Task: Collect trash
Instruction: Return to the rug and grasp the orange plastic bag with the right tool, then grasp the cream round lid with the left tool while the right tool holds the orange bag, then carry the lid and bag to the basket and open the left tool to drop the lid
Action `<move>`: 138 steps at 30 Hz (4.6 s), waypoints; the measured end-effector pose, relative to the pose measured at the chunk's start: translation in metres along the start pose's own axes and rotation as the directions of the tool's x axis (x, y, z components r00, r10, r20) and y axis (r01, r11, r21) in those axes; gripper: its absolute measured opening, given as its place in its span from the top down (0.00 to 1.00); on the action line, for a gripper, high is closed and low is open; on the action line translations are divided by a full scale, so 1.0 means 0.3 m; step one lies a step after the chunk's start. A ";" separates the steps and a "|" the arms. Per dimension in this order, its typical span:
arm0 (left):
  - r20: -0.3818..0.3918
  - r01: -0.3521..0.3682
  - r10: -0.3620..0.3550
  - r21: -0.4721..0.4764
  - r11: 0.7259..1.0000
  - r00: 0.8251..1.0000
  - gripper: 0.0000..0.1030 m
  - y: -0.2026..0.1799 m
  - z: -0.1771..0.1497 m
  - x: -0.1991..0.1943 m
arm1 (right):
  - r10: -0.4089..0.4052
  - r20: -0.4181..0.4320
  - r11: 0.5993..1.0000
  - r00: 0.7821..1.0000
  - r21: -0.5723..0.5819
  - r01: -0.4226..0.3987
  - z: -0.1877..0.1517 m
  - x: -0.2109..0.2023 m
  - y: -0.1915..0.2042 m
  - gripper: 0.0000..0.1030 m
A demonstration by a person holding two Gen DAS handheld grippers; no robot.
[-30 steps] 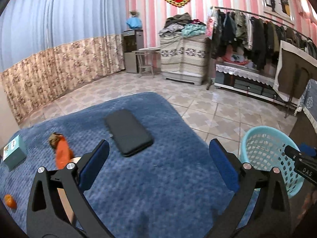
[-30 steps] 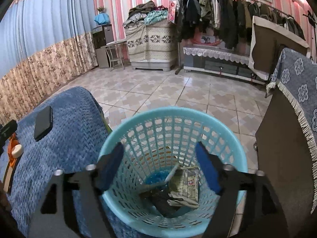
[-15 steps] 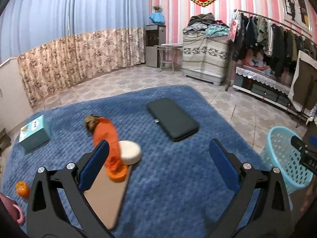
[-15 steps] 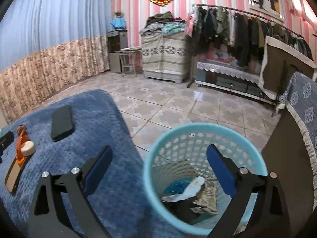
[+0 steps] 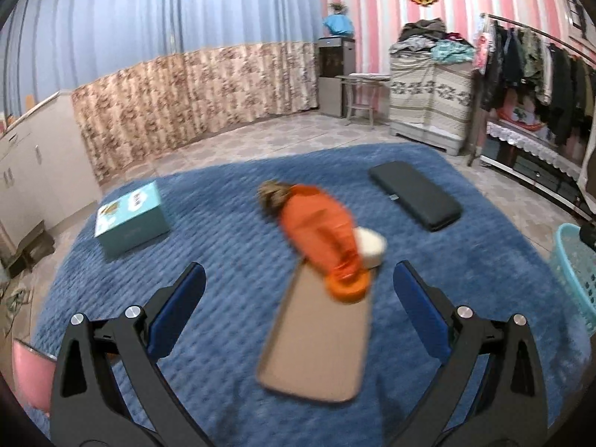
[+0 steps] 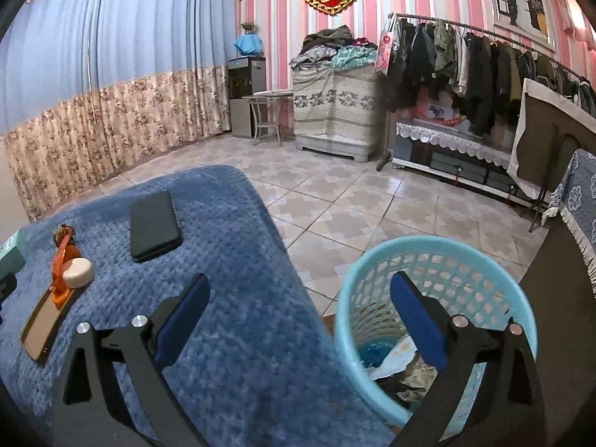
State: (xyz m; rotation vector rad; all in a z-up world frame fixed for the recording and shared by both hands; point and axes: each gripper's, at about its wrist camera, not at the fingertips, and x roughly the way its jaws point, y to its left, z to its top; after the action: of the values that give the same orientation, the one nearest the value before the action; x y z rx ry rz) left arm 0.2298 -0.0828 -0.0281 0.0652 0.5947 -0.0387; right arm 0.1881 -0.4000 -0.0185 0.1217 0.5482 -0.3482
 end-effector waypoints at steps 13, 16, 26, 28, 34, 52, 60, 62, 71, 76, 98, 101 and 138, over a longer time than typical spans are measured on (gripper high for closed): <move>-0.083 -0.099 0.094 -0.062 0.993 0.992 0.05 0.232 -0.105 0.085 | 0.124 -0.018 0.983 0.992 -0.136 -0.125 -0.024 0.022 0.269 0.07; -0.090 -0.106 0.099 -0.080 0.991 0.991 0.05 0.257 -0.110 0.101 | 0.166 -0.030 0.974 0.986 -0.154 -0.168 -0.035 0.028 0.339 0.08; -0.110 -0.161 0.149 -0.103 0.982 0.983 0.05 0.294 -0.129 0.146 | 0.298 -0.048 0.921 0.953 -0.249 -0.300 -0.076 0.032 0.538 0.08; -0.143 -0.180 0.164 -0.105 0.978 0.976 0.05 0.296 -0.132 0.168 | 0.316 -0.052 0.916 0.947 -0.242 -0.319 -0.066 0.039 0.548 0.08; -0.155 -0.206 0.182 -0.156 0.966 0.971 0.05 0.330 -0.144 0.168 | 0.382 -0.078 0.885 0.921 -0.257 -0.388 -0.042 0.084 0.643 0.08; -0.203 -0.218 0.183 -0.162 0.962 0.962 0.05 0.334 -0.147 0.197 | 0.522 -0.207 0.755 0.827 -0.340 -0.561 -0.065 0.170 0.846 0.86; -0.221 -0.222 0.196 -0.098 0.970 0.955 0.05 0.295 -0.131 0.219 | 0.474 -0.124 0.815 0.872 -0.312 -0.487 -0.019 0.058 0.637 0.87; -0.188 -0.226 0.206 -0.090 0.970 0.960 0.05 0.279 -0.123 0.196 | 0.445 -0.108 0.837 0.889 -0.301 -0.456 -0.007 0.034 0.567 0.87; -0.110 0.019 -0.032 -0.119 0.993 0.993 0.05 0.083 0.004 0.143 | 0.293 -0.068 0.938 0.954 -0.173 -0.301 -0.010 -0.030 0.269 0.87; -0.171 0.081 -0.092 -0.072 0.994 0.981 0.05 -0.049 0.038 0.216 | 0.276 -0.059 0.953 0.959 -0.113 -0.281 0.006 0.005 0.185 0.87; -0.232 0.053 -0.050 0.007 0.999 0.971 0.42 -0.209 0.055 0.418 | 0.309 -0.075 0.946 0.948 -0.076 -0.315 -0.004 0.060 0.157 0.87; -0.211 0.071 -0.071 -0.009 0.997 0.975 0.42 -0.201 0.059 0.389 | 0.304 -0.068 0.948 0.950 -0.080 -0.309 -0.006 0.051 0.145 0.87; -0.169 0.101 -0.098 0.010 0.995 0.981 0.13 -0.195 0.065 0.309 | 0.270 -0.038 0.959 0.962 -0.079 -0.272 0.002 -0.009 0.081 0.87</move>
State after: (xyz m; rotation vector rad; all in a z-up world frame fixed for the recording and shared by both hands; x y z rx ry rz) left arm 0.3141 -0.1442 -0.0670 0.0565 0.7663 -0.1369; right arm 0.1949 -0.3768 -0.0159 0.1187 0.5643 -0.0561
